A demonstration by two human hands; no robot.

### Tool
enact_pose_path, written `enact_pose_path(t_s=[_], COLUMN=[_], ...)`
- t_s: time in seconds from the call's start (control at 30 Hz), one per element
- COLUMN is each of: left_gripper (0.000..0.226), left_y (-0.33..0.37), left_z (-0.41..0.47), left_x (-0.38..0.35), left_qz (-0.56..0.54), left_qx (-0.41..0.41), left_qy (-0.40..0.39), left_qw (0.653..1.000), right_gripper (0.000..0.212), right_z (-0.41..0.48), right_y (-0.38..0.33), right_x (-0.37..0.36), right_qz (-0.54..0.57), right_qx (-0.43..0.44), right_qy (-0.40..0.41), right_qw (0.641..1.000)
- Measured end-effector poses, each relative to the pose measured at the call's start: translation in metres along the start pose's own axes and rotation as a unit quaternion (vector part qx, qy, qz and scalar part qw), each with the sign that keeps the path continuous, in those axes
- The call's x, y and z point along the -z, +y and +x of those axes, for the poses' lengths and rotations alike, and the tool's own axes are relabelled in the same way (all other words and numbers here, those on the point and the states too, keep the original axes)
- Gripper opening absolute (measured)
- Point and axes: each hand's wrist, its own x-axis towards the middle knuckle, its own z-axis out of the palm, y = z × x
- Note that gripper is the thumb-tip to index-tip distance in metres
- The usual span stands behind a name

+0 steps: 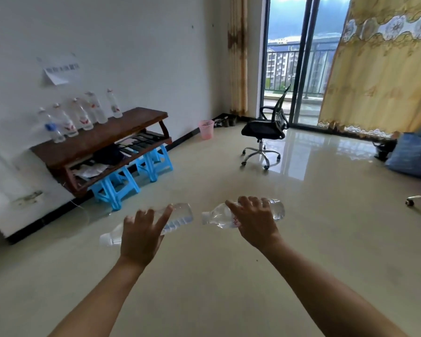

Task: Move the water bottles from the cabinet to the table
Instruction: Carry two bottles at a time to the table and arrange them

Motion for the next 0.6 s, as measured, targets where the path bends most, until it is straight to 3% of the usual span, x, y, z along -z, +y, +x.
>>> enact_pose_path(t_s=[0.3,0.6], left_gripper=[0.091,0.092], left_y=[-0.150,-0.337], left_z=[0.092,0.191], left_x=[-0.076,-0.162], left_qz=[0.010,0.029], left_qx=[0.120,0.164], left_qy=[-0.026,-0.055], left_qw=[0.992,0.984], right_gripper=[0.086,0.076], right_z=[0.254,0.469], right_y=[-0.084,-0.203], right_x=[-0.059,-0.111], right_qz=[0.014,-0.020], right_qx=[0.144,0.193], right_qy=[-0.018,0.015], right_qw=[0.989,0.981])
